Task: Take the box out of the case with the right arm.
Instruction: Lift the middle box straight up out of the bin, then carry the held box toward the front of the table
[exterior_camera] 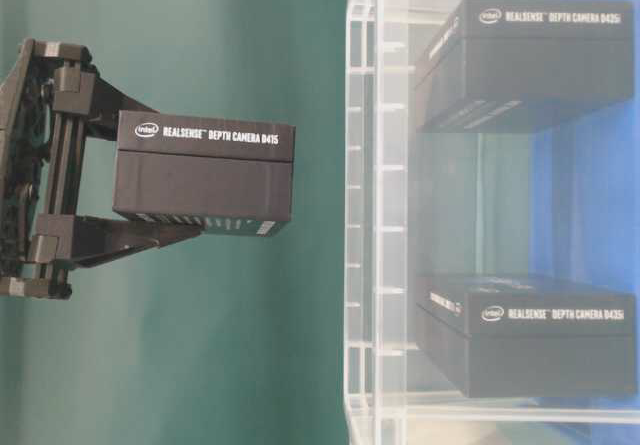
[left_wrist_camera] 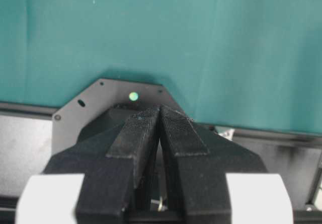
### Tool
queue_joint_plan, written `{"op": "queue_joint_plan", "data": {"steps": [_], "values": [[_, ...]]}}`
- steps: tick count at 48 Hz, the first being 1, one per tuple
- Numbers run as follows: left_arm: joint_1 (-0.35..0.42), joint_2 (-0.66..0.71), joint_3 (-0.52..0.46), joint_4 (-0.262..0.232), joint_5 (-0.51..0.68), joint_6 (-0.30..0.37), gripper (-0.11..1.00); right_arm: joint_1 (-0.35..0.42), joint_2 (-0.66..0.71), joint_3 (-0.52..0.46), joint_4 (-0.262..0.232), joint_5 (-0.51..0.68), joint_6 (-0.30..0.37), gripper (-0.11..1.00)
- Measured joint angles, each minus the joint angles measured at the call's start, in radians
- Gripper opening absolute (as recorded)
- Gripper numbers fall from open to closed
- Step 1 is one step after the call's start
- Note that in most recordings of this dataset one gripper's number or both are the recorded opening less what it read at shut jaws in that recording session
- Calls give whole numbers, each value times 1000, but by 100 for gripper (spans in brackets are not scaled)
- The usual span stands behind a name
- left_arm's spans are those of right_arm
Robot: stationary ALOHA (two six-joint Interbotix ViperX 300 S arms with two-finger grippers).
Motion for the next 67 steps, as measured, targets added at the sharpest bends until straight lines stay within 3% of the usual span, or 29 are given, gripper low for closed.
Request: {"op": "queue_joint_plan", "data": {"steps": [28,38,54,67], "values": [[0,0,0,0,-2,0,0,2,0,-14,2,2,2,66],[2,0,0,0,0,0,0,41,0,-28,0,5,11,66],[0,0,0,0,0,0,0,167,0,-34,-5,6,95,66],[0,5,0,0,0,-2,0,285,0,-35,-12,34,218,66]]}}
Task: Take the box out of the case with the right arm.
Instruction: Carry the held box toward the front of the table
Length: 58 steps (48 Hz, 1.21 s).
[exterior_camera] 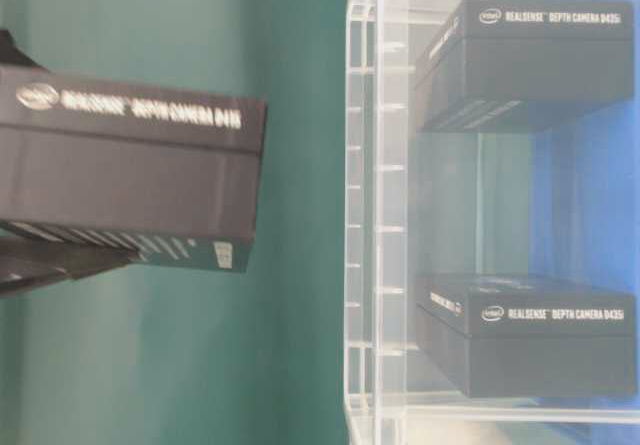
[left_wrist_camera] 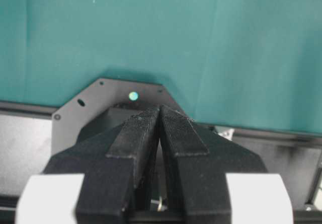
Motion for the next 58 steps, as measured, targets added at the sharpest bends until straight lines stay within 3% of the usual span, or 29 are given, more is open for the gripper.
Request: {"op": "queue_joint_plan", "data": {"steps": [15,20,43,58], "values": [[2,3,0,0,0,-2,0,176,0,0,-8,26,213,66],[0,3,0,0,0,0,0,212,0,0,-8,26,250,66],[2,3,0,0,0,0,0,221,3,5,-28,35,264,66],[0,3,0,0,0,0,0,221,43,141,-11,-94,281,66]]}}
